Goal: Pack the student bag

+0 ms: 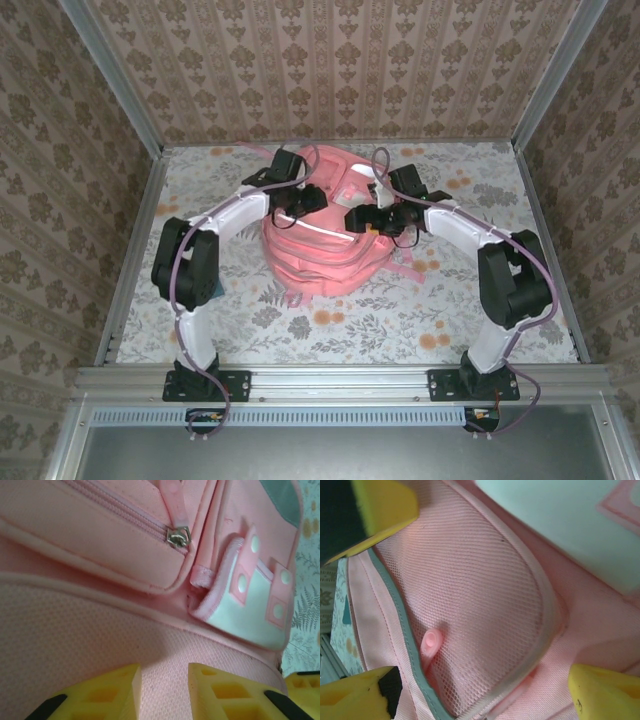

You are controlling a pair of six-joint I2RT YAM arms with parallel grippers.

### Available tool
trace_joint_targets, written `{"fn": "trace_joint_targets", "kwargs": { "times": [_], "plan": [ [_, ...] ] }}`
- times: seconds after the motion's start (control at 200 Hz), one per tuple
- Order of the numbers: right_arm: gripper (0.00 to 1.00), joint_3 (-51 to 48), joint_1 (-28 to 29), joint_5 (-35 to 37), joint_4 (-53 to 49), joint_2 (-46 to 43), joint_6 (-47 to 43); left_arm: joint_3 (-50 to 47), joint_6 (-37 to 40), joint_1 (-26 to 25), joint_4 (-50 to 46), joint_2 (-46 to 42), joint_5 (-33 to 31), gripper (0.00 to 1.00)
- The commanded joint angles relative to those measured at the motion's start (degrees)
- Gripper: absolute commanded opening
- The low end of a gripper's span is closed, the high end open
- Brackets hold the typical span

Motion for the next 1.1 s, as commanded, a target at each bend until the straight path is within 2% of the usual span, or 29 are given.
{"fn": "trace_joint_targets", "kwargs": {
  "times": [0.0, 0.195, 0.3, 0.445, 0.685, 0.765, 0.88, 0.955, 1.095],
  "plan": [
    [0.89, 3.2, 1.6, -2.1, -1.6, 2.9, -4.0, 3.0, -1.0, -0.3, -4.3, 1.7, -2.0, 0.28],
    [0.88, 4.3, 2.1, -3.1, -4.0, 4.7, -5.2, 1.9, -2.8, 0.0, -4.5, 2.2, -3.3, 0.27],
    [0.88, 0.4, 2.2, -3.3, -1.7, 1.4, -0.9, 2.1, -3.4, -0.1, -4.3, 3.0, -3.1, 0.26],
    [0.89, -5.9, 3.0, -8.5, 3.8, -3.9, 4.7, 0.9, -4.3, -0.1, -2.8, 3.3, -2.9, 0.26],
    [0.85, -10.3, 6.5, -10.9, 3.7, -9.2, 3.1, 0.4, -4.5, -0.1, -1.8, 3.3, -1.8, 0.27],
    [0.80, -10.6, 7.5, -9.1, 2.4, -9.7, 1.1, 0.5, -4.3, -0.1, -1.7, 3.1, -1.5, 0.28],
    [0.78, -10.2, 7.4, -0.2, 0.3, -10.7, 0.3, 1.0, -3.7, -0.1, -2.1, 2.8, -1.2, 0.29],
    [0.80, -10.0, 6.8, 6.9, -0.6, -12.4, 0.4, 1.5, -3.1, 0.0, -2.9, 2.9, -1.5, 0.29],
    [0.86, -9.6, 4.7, 11.8, 0.4, -13.1, 1.6, 1.9, -2.4, 0.3, -3.8, 3.2, -2.2, 0.29]
  ]
}}
